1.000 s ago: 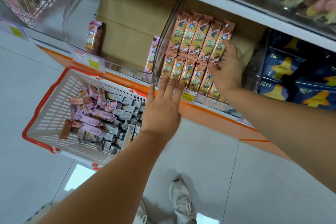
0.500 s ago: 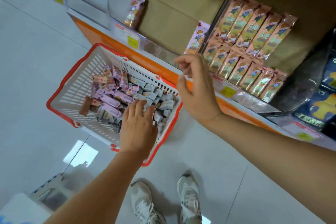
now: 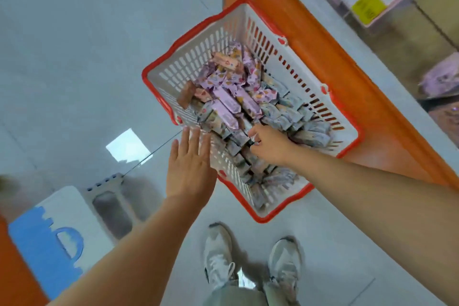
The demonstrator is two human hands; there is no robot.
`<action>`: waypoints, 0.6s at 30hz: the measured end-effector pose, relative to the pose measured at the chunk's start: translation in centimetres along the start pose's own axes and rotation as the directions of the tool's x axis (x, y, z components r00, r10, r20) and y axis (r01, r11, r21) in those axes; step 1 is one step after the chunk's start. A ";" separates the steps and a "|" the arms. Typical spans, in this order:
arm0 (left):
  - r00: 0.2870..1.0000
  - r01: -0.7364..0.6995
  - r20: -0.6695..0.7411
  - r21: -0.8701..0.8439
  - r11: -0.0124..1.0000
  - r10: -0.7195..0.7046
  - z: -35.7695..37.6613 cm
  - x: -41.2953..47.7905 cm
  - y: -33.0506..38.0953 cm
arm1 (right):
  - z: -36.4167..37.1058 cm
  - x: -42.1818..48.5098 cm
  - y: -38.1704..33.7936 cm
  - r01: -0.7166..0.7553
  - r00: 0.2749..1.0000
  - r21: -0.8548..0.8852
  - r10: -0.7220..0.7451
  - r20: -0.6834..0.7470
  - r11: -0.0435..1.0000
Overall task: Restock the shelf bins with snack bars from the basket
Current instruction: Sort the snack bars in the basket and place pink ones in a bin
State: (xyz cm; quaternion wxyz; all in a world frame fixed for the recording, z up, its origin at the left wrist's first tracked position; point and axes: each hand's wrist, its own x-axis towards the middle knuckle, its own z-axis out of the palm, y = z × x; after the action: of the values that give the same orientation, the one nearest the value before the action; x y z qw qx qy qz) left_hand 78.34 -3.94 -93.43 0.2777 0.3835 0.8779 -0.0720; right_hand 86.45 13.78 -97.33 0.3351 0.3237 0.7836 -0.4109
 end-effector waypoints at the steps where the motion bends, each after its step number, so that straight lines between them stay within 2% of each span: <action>1: 1.000 -0.004 0.010 -0.015 1.000 0.005 0.6 0.1 -0.5 | 0.5 0.9 0.0 -0.051 0.999 -0.057 0.052 0.016 0.997; 5: 0.998 -0.025 0.050 -0.038 0.999 0.027 3.0 0.2 -1.1 | 2.3 3.0 0.6 -0.254 0.967 -0.081 0.251 -0.046 0.964; 7: 0.999 -0.023 0.028 -0.054 0.998 0.025 3.9 0.1 -1.1 | 3.3 3.2 1.2 -0.283 0.958 -0.113 0.275 -0.084 0.952; 9: 1.000 -0.027 -0.001 -0.067 0.997 0.027 4.4 0.1 -1.2 | 4.1 3.1 1.5 -0.202 0.964 -0.119 0.176 -0.198 0.972; 12: 0.998 -0.056 -0.041 -0.048 0.997 0.054 4.6 0.4 -1.6 | 4.3 4.0 0.6 0.033 0.939 0.013 -0.027 -0.343 0.999; 15: 0.983 -0.093 -0.163 -0.065 0.994 0.081 5.4 1.1 -2.6 | 3.6 6.3 -2.3 0.205 0.927 0.103 -0.159 -0.340 0.973; 18: 0.959 -0.089 -0.279 -0.111 0.990 0.055 6.3 1.8 -3.6 | 2.5 8.8 -6.3 0.235 0.956 0.334 -0.155 -0.249 0.913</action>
State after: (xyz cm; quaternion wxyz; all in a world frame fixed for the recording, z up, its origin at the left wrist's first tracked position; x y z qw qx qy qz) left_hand 77.52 -7.48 -99.96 0.1784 0.4037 0.8962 0.0459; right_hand 77.16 10.82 -102.73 0.1397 0.3424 0.7555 -0.5408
